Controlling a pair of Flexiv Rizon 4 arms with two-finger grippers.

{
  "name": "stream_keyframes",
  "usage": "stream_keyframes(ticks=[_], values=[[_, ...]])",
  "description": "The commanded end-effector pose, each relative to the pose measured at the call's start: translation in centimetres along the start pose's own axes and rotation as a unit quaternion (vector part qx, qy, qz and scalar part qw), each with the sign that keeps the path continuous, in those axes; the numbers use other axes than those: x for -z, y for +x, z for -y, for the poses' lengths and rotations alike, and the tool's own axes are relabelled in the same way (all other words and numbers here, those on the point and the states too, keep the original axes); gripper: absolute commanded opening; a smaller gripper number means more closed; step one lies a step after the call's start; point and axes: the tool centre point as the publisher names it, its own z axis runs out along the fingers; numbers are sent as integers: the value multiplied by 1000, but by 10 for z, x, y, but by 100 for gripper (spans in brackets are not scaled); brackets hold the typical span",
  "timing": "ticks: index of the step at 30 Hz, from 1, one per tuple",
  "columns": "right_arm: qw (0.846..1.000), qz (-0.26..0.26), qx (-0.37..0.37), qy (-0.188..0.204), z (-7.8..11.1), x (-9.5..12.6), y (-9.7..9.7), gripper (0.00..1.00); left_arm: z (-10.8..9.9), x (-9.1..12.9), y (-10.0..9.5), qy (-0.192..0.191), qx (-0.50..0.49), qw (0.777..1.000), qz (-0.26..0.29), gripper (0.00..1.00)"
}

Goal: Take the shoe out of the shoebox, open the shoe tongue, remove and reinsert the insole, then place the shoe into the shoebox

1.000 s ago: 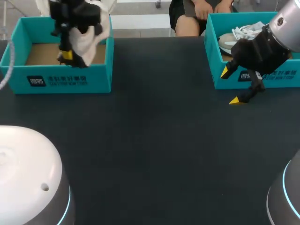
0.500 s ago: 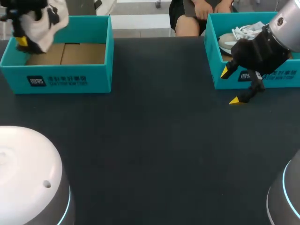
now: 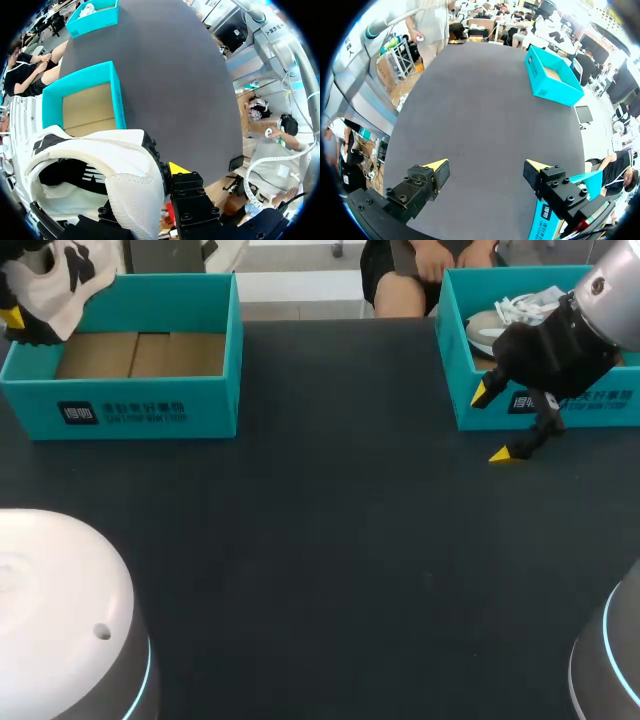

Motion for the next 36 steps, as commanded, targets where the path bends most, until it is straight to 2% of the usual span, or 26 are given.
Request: stream_keyframes(ticks=[1,3,6,13,19,28,36], values=[[1000,0,0,1,0,-1,-1,100,0,1,2,-1,0,1000,3,0],[1000,0,0,1,0,-1,-1,100,-1,-2,0,-6,-9,1000,4,0],[1000,0,0,1,0,-1,-1,100,-11,-6,-13,14,-25,999,-20,0],[1000,0,0,1,0,-1,-1,100,-38,-19,-39,-16,-10,1000,9,0],[1000,0,0,1,0,-1,-1,100,-57,-34,-59,-20,2,1000,21,0],[1000,0,0,1,0,-1,-1,100,-79,-51,-67,-16,16,999,35,0],[1000,0,0,1,0,-1,-1,100,-80,-52,-68,-17,20,999,35,0]])
